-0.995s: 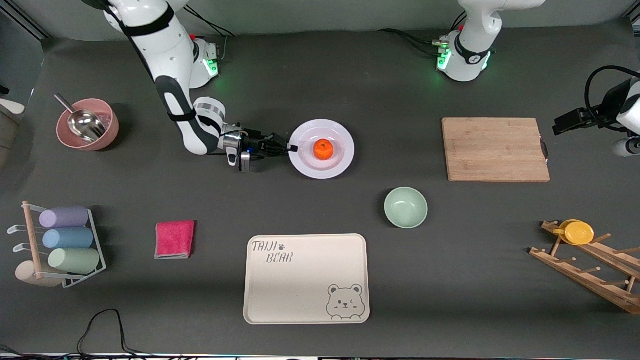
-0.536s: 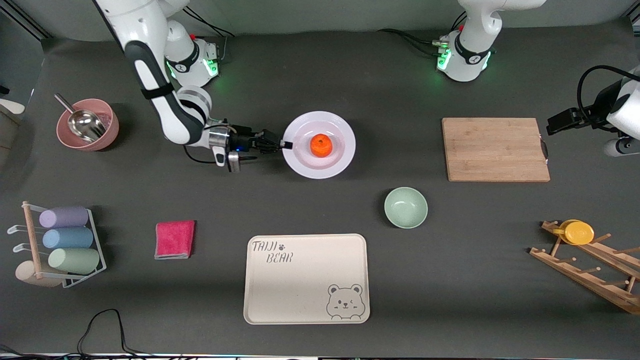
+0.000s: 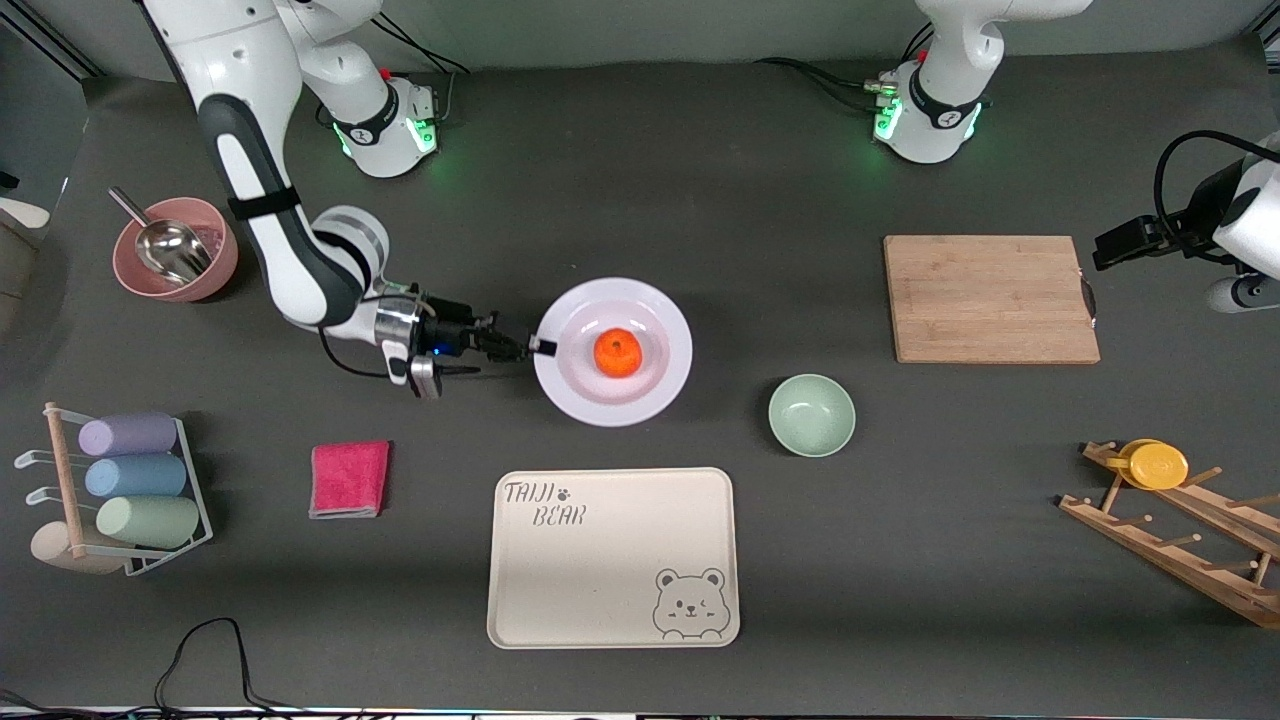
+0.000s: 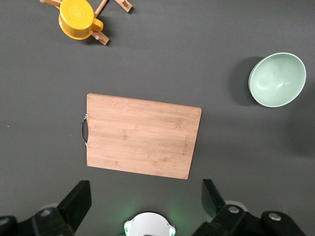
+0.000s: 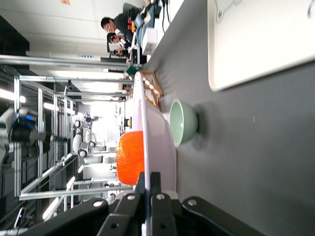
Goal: Place orange and plate with both arms
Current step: 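Carry the plate with the right gripper onto the bear tray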
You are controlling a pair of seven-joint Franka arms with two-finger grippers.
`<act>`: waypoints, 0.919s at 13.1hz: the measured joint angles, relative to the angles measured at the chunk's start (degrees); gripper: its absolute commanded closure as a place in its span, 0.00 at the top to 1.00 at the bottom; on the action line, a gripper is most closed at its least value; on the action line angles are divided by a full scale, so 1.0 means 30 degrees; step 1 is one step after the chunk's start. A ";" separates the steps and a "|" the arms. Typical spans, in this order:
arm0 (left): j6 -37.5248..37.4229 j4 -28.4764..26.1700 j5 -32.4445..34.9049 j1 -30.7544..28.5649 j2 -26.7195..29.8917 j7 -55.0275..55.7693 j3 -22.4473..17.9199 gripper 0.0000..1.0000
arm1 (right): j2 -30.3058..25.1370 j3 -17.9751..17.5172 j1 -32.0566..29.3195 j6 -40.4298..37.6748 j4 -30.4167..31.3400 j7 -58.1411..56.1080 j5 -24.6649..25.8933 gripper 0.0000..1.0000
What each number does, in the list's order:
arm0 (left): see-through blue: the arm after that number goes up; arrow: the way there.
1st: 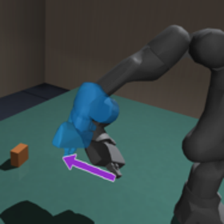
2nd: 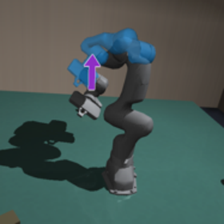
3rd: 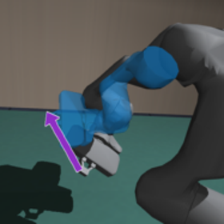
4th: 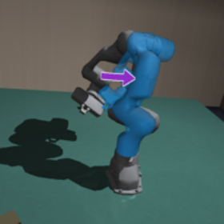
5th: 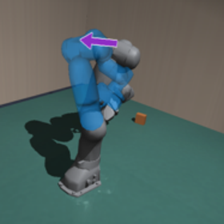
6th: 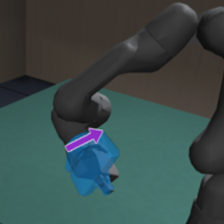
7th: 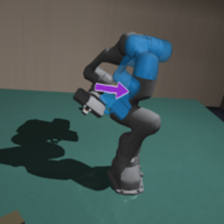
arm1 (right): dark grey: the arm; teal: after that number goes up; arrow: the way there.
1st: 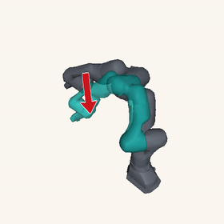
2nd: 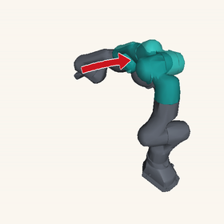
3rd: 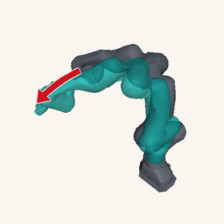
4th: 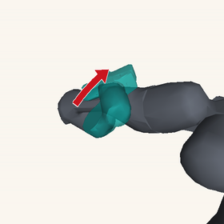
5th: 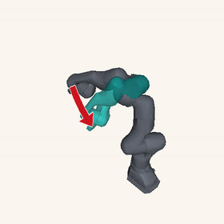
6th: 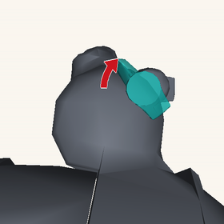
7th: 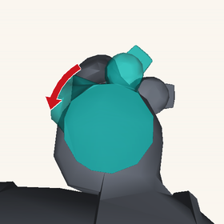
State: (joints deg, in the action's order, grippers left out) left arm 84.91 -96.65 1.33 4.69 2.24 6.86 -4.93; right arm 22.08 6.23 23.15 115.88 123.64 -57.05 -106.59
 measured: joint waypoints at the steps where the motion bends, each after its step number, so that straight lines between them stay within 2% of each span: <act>1: -0.0001 0.0001 0.0001 0.0003 0.0000 0.0000 0.0000 1.00 | 0.1091 0.0018 -0.0180 -0.0004 -0.1521 0.0665 0.0014 0.00; 5: -0.0136 0.0007 0.0002 0.0010 0.0000 0.0000 -0.0001 1.00 | 0.5132 0.0059 -0.1285 -0.0008 -0.8015 0.3843 0.1418 0.00; 9: -0.0260 0.0014 0.0002 0.0012 0.0000 -0.0007 -0.0001 1.00 | 0.9089 0.0081 -0.1953 -0.0005 -1.4265 0.5755 0.1624 0.00; 12: -0.0323 0.0017 0.0002 0.0044 0.0000 -0.0010 0.0004 1.00 | 1.1327 0.0333 -0.2028 0.0008 -1.7217 0.6377 0.1625 0.00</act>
State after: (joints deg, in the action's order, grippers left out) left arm 83.94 -96.60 1.34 4.82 2.24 6.83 -4.91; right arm 56.06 7.23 17.07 115.91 71.98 -37.92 -101.72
